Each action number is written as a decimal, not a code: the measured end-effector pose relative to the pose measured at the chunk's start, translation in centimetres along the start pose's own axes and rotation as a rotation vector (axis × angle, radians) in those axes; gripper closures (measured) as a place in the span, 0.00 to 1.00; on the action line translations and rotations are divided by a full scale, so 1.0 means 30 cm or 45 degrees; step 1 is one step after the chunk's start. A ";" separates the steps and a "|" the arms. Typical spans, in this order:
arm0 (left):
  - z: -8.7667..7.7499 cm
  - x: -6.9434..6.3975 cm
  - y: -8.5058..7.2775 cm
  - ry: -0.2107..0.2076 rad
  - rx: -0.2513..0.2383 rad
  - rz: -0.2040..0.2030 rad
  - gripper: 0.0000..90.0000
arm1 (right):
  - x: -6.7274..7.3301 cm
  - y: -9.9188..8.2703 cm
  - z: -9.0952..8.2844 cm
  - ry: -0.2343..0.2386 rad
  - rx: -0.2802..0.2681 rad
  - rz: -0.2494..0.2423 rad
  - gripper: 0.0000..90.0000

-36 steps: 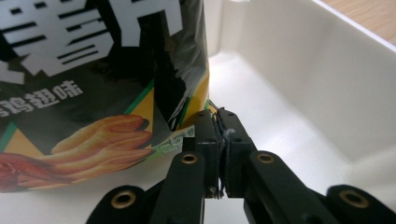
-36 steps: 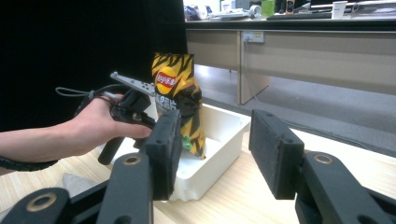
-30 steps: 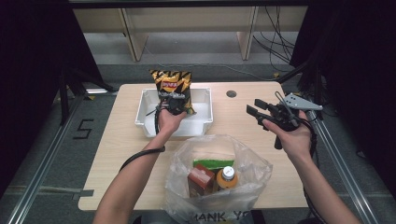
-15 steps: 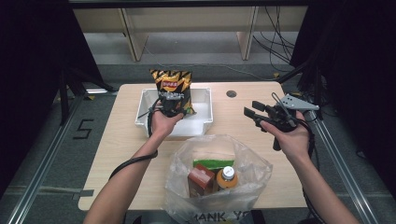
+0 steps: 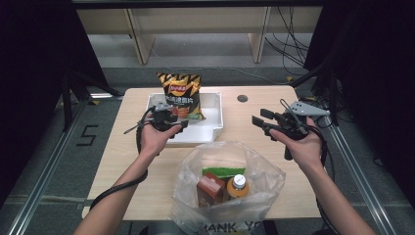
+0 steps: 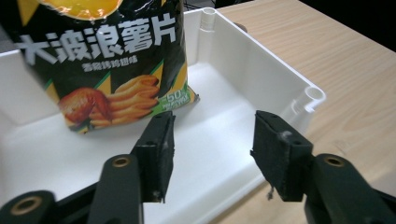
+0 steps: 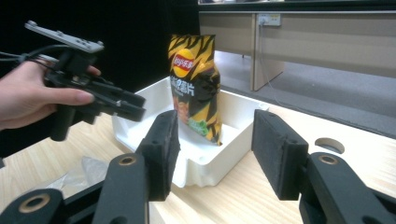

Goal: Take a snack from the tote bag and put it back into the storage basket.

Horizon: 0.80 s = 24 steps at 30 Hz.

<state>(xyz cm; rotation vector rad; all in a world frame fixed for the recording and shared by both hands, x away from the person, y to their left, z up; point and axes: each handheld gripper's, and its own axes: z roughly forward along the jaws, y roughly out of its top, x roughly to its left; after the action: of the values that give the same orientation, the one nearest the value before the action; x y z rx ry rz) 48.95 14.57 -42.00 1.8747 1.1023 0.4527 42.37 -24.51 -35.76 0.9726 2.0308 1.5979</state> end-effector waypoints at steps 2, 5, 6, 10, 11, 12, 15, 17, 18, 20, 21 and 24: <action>-0.038 -0.005 -0.014 -0.013 -0.020 -0.013 0.49 | 0.010 0.001 -0.001 0.009 0.014 0.011 0.60; -0.101 -0.012 -0.040 -0.014 -0.019 0.001 0.45 | 0.021 0.003 -0.001 0.028 0.014 0.013 0.63; -0.121 -0.014 -0.049 -0.020 -0.016 0.006 0.44 | 0.034 0.004 -0.005 0.052 0.033 0.007 0.65; -0.212 -0.041 -0.100 -0.033 -0.053 -0.003 0.42 | 0.060 0.007 -0.007 0.110 0.045 -0.038 0.69; -0.212 -0.041 -0.100 -0.033 -0.053 -0.003 0.42 | 0.060 0.007 -0.007 0.110 0.045 -0.038 0.69; -0.234 -0.048 -0.116 -0.034 -0.048 0.000 0.42 | 0.064 0.009 -0.010 0.108 0.061 -0.046 0.69; -0.295 -0.068 -0.172 -0.038 -0.073 -0.007 0.40 | 0.082 0.003 -0.014 0.128 0.077 -0.068 0.71; -0.311 -0.071 -0.185 -0.033 -0.076 -0.007 0.39 | 0.086 0.002 -0.016 0.135 0.085 -0.076 0.72; -0.321 -0.073 -0.195 -0.028 -0.084 -0.016 0.39 | 0.094 -0.003 -0.020 0.156 0.101 -0.063 0.73; -0.346 -0.079 -0.221 -0.023 -0.093 -0.020 0.38 | 0.102 -0.008 -0.021 0.172 0.113 -0.071 0.75; -0.357 -0.084 -0.234 -0.013 -0.100 -0.030 0.38 | 0.102 -0.008 -0.021 0.172 0.113 -0.071 0.75; -0.400 -0.098 -0.291 0.015 -0.110 -0.021 0.38 | 0.110 -0.020 -0.023 0.215 0.123 -0.101 0.76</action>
<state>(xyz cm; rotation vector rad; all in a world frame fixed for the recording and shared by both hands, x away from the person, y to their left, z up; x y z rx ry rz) 34.87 20.08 -42.45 1.7889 1.0881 0.4946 39.46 -22.69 -35.73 0.8022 2.2484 1.6012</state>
